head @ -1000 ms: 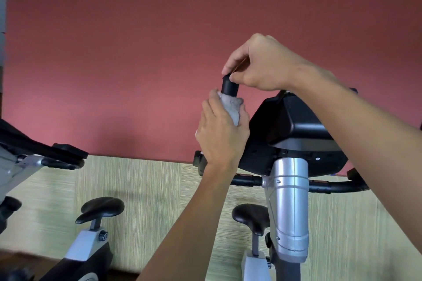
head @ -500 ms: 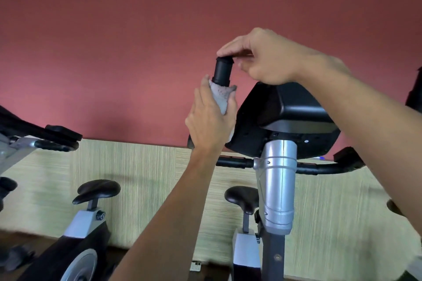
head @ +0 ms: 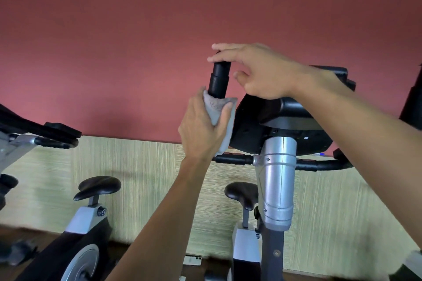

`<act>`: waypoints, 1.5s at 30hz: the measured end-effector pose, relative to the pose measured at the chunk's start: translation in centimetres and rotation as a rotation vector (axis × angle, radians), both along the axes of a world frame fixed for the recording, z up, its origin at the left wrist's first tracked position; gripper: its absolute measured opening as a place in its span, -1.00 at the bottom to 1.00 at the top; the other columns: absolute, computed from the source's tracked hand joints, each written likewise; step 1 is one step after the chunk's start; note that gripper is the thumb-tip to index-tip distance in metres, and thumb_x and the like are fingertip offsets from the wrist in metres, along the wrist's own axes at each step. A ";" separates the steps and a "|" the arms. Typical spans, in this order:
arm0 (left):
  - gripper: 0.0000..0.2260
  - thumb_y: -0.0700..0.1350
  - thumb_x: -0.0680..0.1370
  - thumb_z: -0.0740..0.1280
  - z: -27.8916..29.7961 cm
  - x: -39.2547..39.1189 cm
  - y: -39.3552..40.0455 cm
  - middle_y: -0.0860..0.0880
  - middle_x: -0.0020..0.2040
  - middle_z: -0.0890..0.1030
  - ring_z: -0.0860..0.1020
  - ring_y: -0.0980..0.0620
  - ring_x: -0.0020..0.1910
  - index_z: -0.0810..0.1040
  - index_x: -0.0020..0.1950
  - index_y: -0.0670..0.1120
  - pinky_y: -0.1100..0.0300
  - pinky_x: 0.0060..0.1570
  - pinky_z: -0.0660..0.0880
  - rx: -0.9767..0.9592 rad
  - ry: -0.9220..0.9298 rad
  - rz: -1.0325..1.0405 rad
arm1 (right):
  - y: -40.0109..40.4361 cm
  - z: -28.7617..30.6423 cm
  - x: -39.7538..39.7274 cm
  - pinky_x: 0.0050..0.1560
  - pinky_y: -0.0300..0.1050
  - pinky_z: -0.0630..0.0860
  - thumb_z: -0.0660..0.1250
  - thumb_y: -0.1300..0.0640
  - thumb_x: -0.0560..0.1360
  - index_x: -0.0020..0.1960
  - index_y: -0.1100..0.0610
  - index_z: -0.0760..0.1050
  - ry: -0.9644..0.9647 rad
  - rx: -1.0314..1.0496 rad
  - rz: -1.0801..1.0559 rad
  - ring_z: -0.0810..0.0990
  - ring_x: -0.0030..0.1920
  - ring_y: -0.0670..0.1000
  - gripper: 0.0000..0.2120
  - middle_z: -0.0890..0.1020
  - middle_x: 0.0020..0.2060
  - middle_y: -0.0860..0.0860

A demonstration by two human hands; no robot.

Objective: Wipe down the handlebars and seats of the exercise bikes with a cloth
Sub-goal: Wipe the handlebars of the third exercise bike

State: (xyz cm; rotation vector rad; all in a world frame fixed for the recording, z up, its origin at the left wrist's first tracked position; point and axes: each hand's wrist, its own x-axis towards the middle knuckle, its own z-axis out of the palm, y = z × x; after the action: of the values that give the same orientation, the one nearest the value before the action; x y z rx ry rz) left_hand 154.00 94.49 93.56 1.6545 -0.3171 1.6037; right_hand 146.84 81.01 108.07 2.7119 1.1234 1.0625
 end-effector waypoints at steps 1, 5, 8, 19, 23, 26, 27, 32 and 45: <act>-0.44 0.28 0.57 0.27 0.6 0.5 -0.6 0.02 0.07 0.60 0.59 0.04 -0.05 0.44 0.38 -0.09 0.12 -0.12 0.47 -0.007 0.008 0.006 | 0.2 -0.1 0.2 0.35 -0.38 -0.08 0.18 0.40 0.57 0.56 -0.04 0.34 -0.015 -0.020 -0.004 0.12 0.61 -0.09 -0.37 0.20 0.62 -0.07; -0.45 0.28 0.53 0.30 0.9 2.0 -0.5 0.03 -0.06 0.59 0.57 0.00 -0.19 0.47 0.31 -0.12 0.05 -0.21 0.51 -0.004 -0.022 -0.022 | 0.4 -0.1 0.2 0.48 -0.27 -0.18 0.20 0.37 0.59 0.55 0.01 0.36 -0.118 -0.083 -0.019 0.06 0.63 -0.04 -0.42 0.22 0.61 0.00; -0.48 0.27 0.49 0.33 -0.6 3.7 1.7 0.08 -0.15 0.62 0.61 0.00 -0.22 0.53 0.26 -0.09 0.00 -0.20 0.58 0.076 -0.013 -0.172 | 1.2 -1.0 -0.1 0.54 -0.04 -0.35 0.26 0.20 0.59 0.52 -0.01 0.40 -0.313 -0.236 -0.097 -0.04 0.65 -0.01 -0.50 0.24 0.60 0.02; -0.66 0.20 0.37 0.47 1.0 7.2 5.3 0.00 -0.20 0.68 0.66 -0.11 -0.15 0.60 -0.08 -0.04 -0.15 -0.13 0.59 0.303 0.133 -0.670 | 5.9 -4.1 0.6 0.50 0.26 -0.42 0.22 0.14 0.52 0.33 0.09 0.51 -0.506 -0.669 -0.588 0.32 0.47 0.04 -0.61 0.53 0.23 -0.01; -0.60 0.30 0.29 0.38 0.7 6.5 5.1 0.08 -0.25 0.65 0.64 -0.03 -0.19 0.56 -0.11 0.02 -0.04 -0.14 0.60 0.301 0.148 -0.686 | 6.9 -4.4 0.1 0.59 0.15 -0.33 0.11 0.21 0.40 0.24 0.16 0.52 -0.470 -0.590 -0.614 0.39 0.36 0.10 -0.54 0.52 0.11 0.05; -0.60 0.35 0.29 0.33 0.5 6.7 5.4 0.13 -0.37 0.53 0.50 0.10 -0.35 0.45 -0.19 0.04 0.14 -0.29 0.43 0.319 0.112 -0.605 | 7.3 -4.5 0.3 0.59 0.04 -0.34 0.01 0.25 0.37 0.23 0.20 0.54 -0.457 -0.558 -0.634 0.43 0.31 0.13 -0.48 0.53 0.07 0.07; -0.62 0.34 0.31 0.34 0.4 6.8 5.5 0.14 -0.39 0.51 0.47 0.13 -0.37 0.43 -0.20 0.05 0.16 -0.30 0.38 0.317 0.094 -0.588 | 7.3 -4.7 0.4 0.59 0.03 -0.33 0.00 0.27 0.38 0.24 0.21 0.54 -0.467 -0.550 -0.630 0.44 0.31 0.14 -0.47 0.54 0.08 0.08; -0.63 0.34 0.35 0.35 0.2 6.2 4.8 0.16 -0.38 0.47 0.42 0.14 -0.41 0.44 -0.15 0.07 0.22 -0.40 0.29 0.281 0.036 -0.543 | 7.1 -5.4 1.0 0.60 0.03 -0.23 0.21 0.43 0.40 0.25 0.25 0.55 -0.446 -0.410 -0.579 0.39 0.42 0.15 -0.55 0.58 0.12 0.10; -0.40 0.41 0.51 0.23 -0.6 8.8 2.9 -0.19 0.09 0.63 0.56 -0.29 0.07 0.58 0.14 -0.11 0.00 -0.11 0.33 0.178 -0.326 -0.361 | 7.1 -11.7 5.0 0.37 -0.23 -0.01 0.24 0.33 0.37 0.25 0.16 0.57 -0.810 -0.056 -0.548 0.32 0.53 0.00 -0.54 0.60 0.24 0.04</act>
State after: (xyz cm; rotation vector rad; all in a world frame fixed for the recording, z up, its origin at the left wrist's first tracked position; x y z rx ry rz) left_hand 162.81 97.44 92.98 1.3583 -0.8958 1.5936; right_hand 151.83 88.16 96.34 1.9718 0.2549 1.6937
